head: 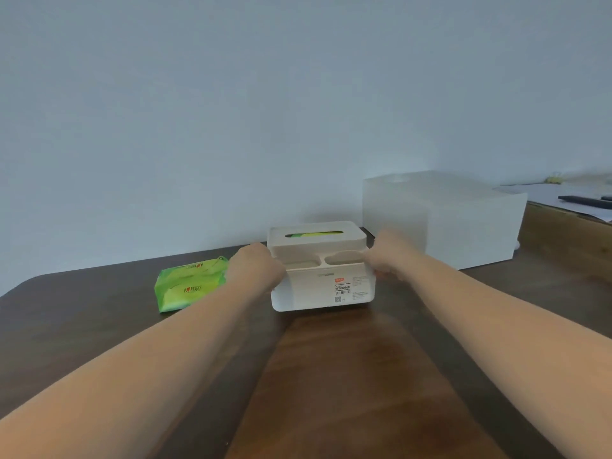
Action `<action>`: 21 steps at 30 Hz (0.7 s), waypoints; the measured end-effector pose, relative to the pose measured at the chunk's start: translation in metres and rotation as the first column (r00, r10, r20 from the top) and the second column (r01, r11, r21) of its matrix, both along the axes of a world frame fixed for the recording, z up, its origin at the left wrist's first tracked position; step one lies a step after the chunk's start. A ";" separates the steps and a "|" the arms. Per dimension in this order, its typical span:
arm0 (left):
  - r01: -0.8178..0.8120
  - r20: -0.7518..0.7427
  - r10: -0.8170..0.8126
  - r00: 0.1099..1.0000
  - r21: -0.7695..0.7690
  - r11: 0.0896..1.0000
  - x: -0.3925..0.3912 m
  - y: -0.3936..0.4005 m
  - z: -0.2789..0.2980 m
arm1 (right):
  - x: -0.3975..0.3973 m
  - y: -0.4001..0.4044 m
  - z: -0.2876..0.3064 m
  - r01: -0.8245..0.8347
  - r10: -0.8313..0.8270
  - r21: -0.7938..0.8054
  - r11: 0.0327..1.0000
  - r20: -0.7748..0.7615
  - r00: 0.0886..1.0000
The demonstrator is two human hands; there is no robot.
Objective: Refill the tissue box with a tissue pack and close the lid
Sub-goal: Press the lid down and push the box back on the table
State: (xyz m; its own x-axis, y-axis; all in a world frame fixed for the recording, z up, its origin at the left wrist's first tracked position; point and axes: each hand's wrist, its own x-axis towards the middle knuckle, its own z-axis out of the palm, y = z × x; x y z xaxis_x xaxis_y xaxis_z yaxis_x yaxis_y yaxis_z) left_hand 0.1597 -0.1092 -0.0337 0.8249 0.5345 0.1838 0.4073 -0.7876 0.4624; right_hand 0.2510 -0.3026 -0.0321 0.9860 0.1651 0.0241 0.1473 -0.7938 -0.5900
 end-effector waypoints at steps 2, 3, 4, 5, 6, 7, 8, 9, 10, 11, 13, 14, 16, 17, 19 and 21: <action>0.012 -0.002 -0.012 1.000 0.025 1.000 0.025 0.000 -0.002 | 0.020 -0.001 0.000 0.010 -0.010 -0.009 1.000 -0.011 1.000; 0.018 0.000 -0.018 1.000 0.027 0.999 0.037 0.001 -0.004 | 0.030 0.000 -0.001 0.019 -0.019 -0.019 1.000 -0.012 1.000; 0.021 0.008 -0.021 1.000 0.025 0.999 0.049 0.001 -0.006 | 0.039 0.002 -0.001 0.026 -0.026 -0.036 0.999 -0.005 1.000; 0.021 0.018 -0.021 1.000 0.021 1.000 0.061 0.002 -0.008 | 0.049 0.003 0.000 0.031 -0.031 -0.055 0.998 0.007 1.000; 0.018 0.026 -0.018 0.999 0.014 1.000 0.072 0.002 -0.009 | 0.058 0.003 0.000 0.033 -0.031 -0.078 0.996 0.029 0.999; 0.015 0.034 -0.015 0.999 0.004 1.000 0.082 0.001 -0.010 | 0.065 0.004 0.002 0.032 -0.027 -0.104 0.994 0.051 0.998; 0.012 0.042 -0.012 0.999 -0.008 1.000 0.091 0.001 -0.011 | 0.072 0.005 0.003 0.034 -0.024 -0.137 0.990 0.069 0.997; 0.009 0.051 -0.008 0.999 -0.019 1.000 0.100 0.000 -0.013 | 0.080 0.006 0.003 0.043 -0.029 -0.169 0.985 0.085 0.996; 0.006 0.059 -0.004 0.998 -0.028 1.000 0.108 -0.002 -0.014 | 0.087 0.006 0.003 0.054 -0.035 -0.197 0.979 0.099 0.994; 0.006 0.067 -0.004 0.998 -0.032 0.999 0.116 -0.003 -0.017 | 0.094 0.007 0.003 0.067 -0.044 -0.223 0.973 0.107 0.993; 0.005 0.082 -0.001 0.997 -0.042 0.999 0.130 -0.005 -0.023 | 0.107 0.008 0.004 0.099 -0.071 -0.262 0.960 0.115 0.991; 0.002 0.089 0.003 0.996 -0.055 0.999 0.136 -0.006 -0.025 | 0.113 0.010 0.004 0.111 -0.082 -0.282 0.953 0.113 0.990; -0.006 0.105 0.012 0.994 -0.057 0.998 0.146 -0.007 -0.027 | 0.123 0.013 0.004 0.127 -0.098 -0.325 0.937 0.101 0.990; -0.008 0.111 0.015 0.994 -0.056 0.998 0.151 -0.007 -0.028 | 0.127 0.014 0.005 0.135 -0.108 -0.339 0.931 0.097 0.989; -0.012 0.120 0.019 0.993 -0.058 0.998 0.157 -0.008 -0.028 | 0.135 0.018 0.007 0.144 -0.113 -0.368 0.918 0.104 0.988; -0.014 0.139 0.024 0.990 -0.075 0.997 0.161 -0.009 -0.029 | 0.138 0.021 0.009 0.144 -0.104 -0.394 0.908 0.122 0.987</action>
